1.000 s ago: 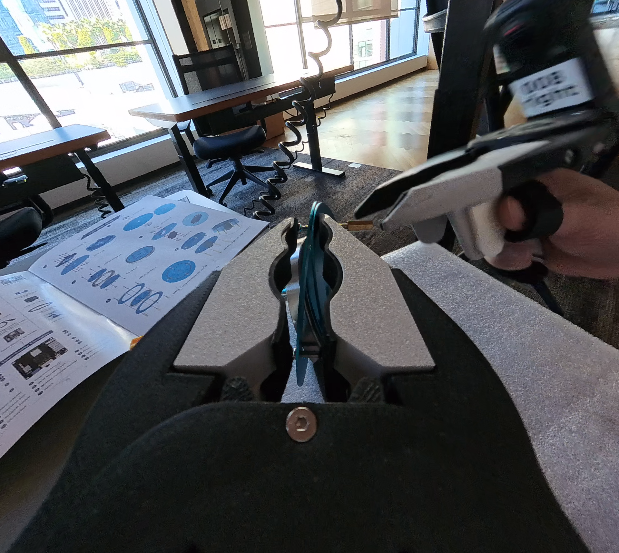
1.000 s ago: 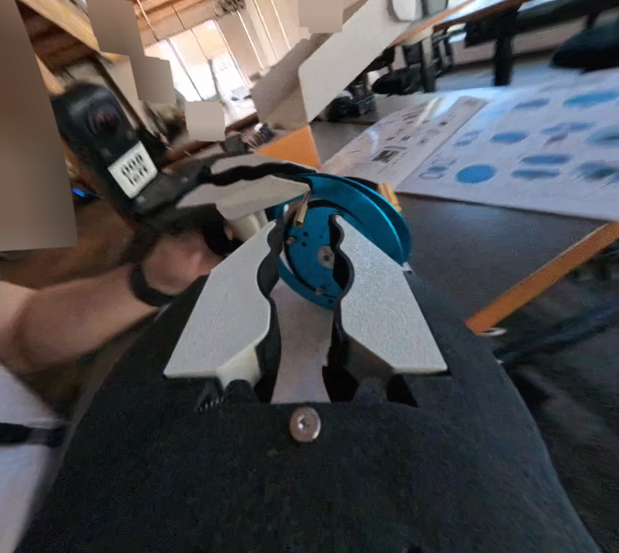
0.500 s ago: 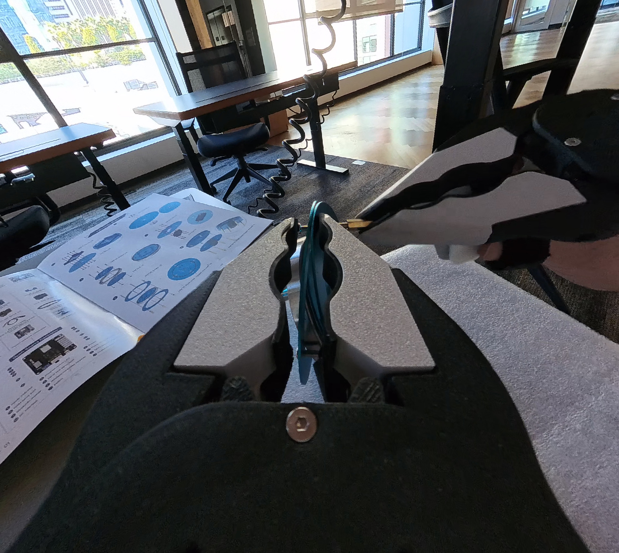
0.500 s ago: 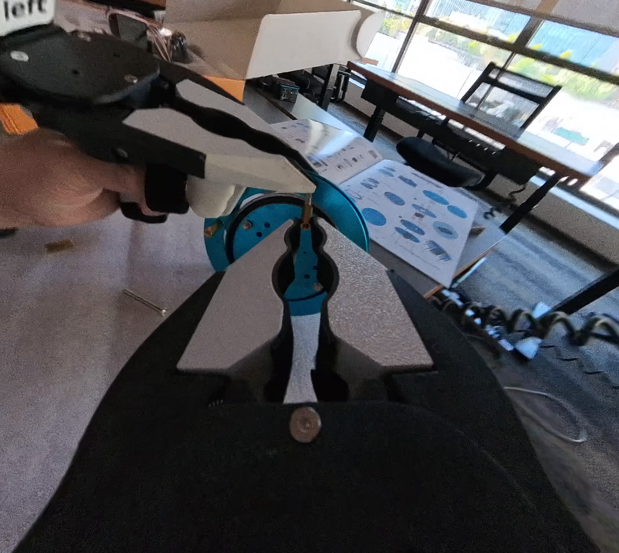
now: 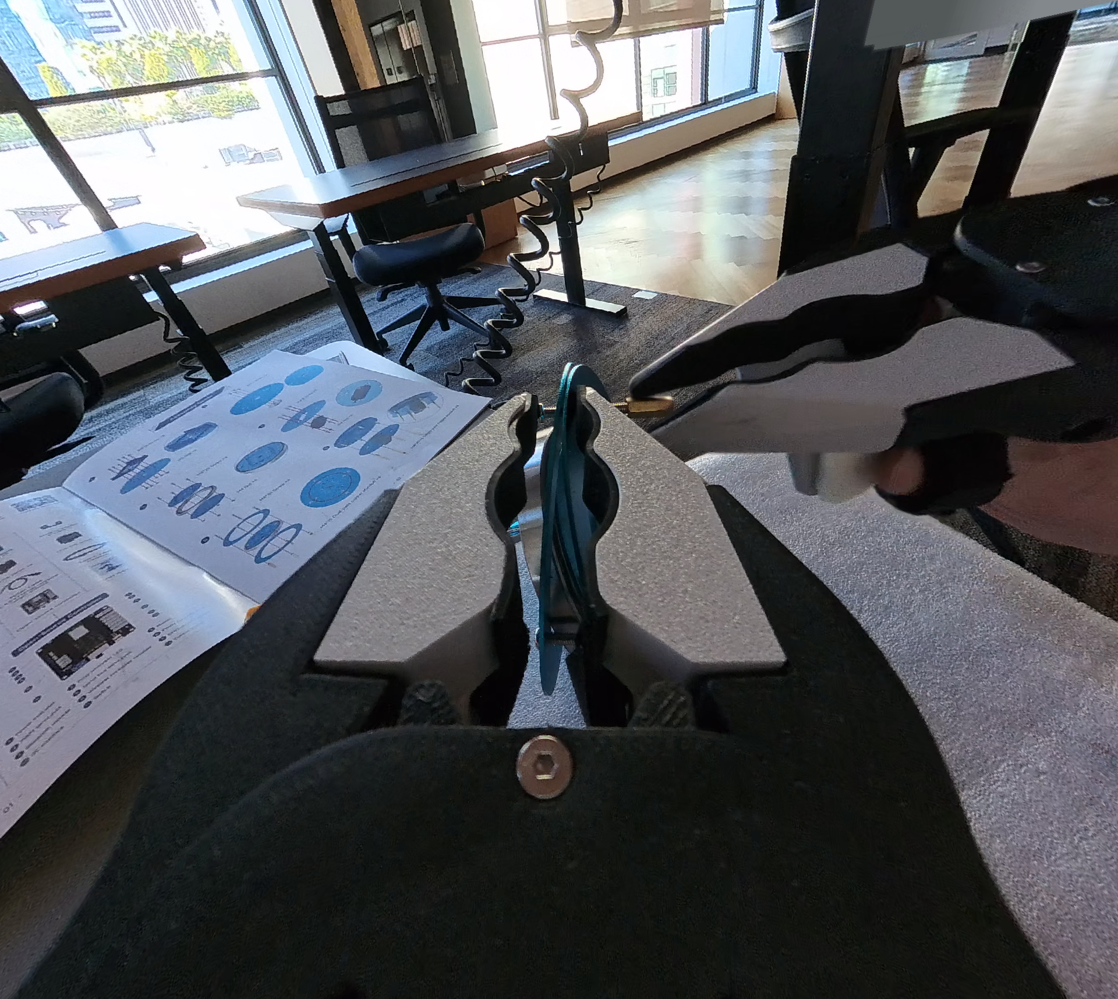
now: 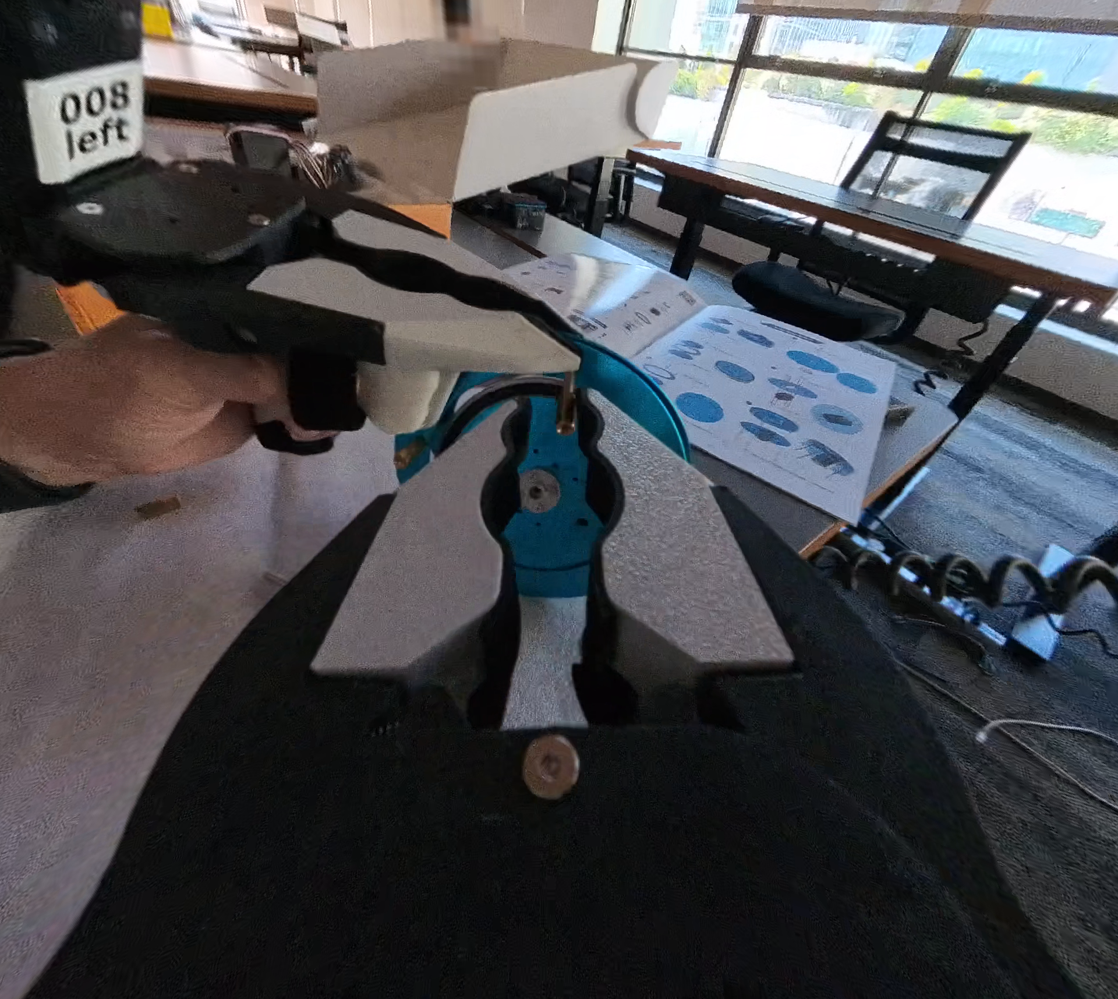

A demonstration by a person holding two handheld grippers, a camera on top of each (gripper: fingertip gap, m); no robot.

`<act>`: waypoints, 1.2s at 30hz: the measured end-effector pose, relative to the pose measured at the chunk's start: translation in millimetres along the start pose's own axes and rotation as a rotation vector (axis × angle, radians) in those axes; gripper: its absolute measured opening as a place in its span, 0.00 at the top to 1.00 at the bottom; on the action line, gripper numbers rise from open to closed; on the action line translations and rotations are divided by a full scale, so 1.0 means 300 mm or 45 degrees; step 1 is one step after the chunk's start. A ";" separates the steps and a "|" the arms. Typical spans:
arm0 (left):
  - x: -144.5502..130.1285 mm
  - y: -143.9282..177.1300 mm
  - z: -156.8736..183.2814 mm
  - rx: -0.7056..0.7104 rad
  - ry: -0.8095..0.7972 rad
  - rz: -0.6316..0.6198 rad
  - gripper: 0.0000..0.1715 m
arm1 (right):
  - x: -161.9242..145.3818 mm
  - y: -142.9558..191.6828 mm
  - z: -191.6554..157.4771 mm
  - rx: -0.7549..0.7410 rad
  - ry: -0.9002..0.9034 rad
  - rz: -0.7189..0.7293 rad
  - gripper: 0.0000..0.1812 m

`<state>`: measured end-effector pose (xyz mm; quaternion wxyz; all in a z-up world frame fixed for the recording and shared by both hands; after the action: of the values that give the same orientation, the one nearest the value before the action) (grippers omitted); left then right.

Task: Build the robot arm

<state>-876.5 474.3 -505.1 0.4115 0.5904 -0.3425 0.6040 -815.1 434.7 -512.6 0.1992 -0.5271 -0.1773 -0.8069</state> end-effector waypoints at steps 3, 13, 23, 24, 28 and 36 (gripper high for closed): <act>0.000 0.001 -0.004 0.006 0.009 0.002 0.94 | -0.008 -0.020 0.012 -0.026 -0.002 -0.083 0.98; 0.000 0.001 0.005 0.011 -0.024 0.001 0.94 | -0.065 -0.001 0.006 0.325 -1.473 0.279 0.96; 0.001 0.002 -0.001 0.016 -0.009 -0.004 0.94 | 0.002 0.004 0.023 0.051 -0.238 -0.079 0.97; 0.001 0.002 -0.003 0.015 -0.001 -0.003 0.94 | 0.002 0.004 0.026 0.054 -0.283 -0.083 0.97; 0.000 0.003 -0.006 0.028 0.003 0.008 0.94 | -0.033 -0.001 0.035 0.206 -1.234 0.074 0.98; 0.001 0.002 0.002 0.021 -0.016 0.003 0.94 | -0.031 0.014 0.019 0.219 -1.270 0.233 0.89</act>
<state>-876.7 473.6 -504.9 0.4038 0.5973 -0.3406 0.6035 -805.2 435.3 -518.6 0.2028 -0.8430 -0.2695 -0.4190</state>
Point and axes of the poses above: each gripper's, where its closed fingertips meet, y back along the fingers, x out of its top, z = x × y across the jaws, the point moved 5 cm from there along y, back along the fingers, and after that the axes turned 13 degrees about y, right-handed, at the moved point
